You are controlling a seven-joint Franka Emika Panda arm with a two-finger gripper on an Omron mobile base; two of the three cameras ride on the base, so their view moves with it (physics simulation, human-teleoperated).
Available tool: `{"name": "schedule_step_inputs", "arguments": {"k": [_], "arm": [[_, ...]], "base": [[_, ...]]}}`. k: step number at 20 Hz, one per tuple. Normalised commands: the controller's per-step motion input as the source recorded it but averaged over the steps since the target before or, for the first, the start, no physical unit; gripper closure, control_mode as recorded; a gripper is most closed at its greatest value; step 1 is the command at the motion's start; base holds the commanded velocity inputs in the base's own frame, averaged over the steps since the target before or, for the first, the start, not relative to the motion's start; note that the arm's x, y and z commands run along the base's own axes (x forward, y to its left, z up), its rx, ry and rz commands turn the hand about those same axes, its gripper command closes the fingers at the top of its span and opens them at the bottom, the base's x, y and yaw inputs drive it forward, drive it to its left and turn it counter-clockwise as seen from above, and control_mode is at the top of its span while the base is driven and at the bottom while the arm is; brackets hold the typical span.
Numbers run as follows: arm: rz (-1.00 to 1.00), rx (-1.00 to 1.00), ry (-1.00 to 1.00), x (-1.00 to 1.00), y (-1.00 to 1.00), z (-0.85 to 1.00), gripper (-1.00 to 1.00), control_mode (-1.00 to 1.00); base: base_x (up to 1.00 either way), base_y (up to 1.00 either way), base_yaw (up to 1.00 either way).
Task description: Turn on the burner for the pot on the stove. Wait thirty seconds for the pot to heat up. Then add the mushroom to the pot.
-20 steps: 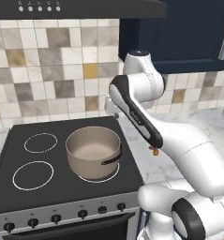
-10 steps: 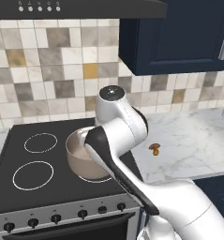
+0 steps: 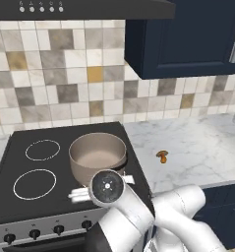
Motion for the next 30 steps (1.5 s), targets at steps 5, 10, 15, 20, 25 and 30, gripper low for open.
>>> {"name": "schedule_step_inputs", "arguments": {"k": [5, 10, 15, 20, 25, 30], "arm": [[-0.07, 0.0, -0.17, -0.48, 0.17, -0.71, -1.0, -1.0], [-0.09, 0.0, -0.15, -0.38, 0.25, -0.48, -1.0, -1.0], [-0.1, 0.0, -0.2, -0.11, 0.01, -0.44, -1.0, -1.0], [-0.07, 0.0, -0.2, 0.0, 0.0, -0.44, -1.0, -1.0], [-0.02, 0.0, -0.14, 0.13, 0.0, -0.36, -1.0, -1.0], [-0.04, 0.0, -0.07, 0.38, -0.02, -0.2, -1.0, -1.0]], "base": [[0.0, 0.0, 0.0], [0.0, 0.0, 0.0], [0.0, 0.0, 0.0], [0.0, 0.0, 0.0], [0.0, 0.0, 0.0], [0.0, 0.0, 0.0]]}}
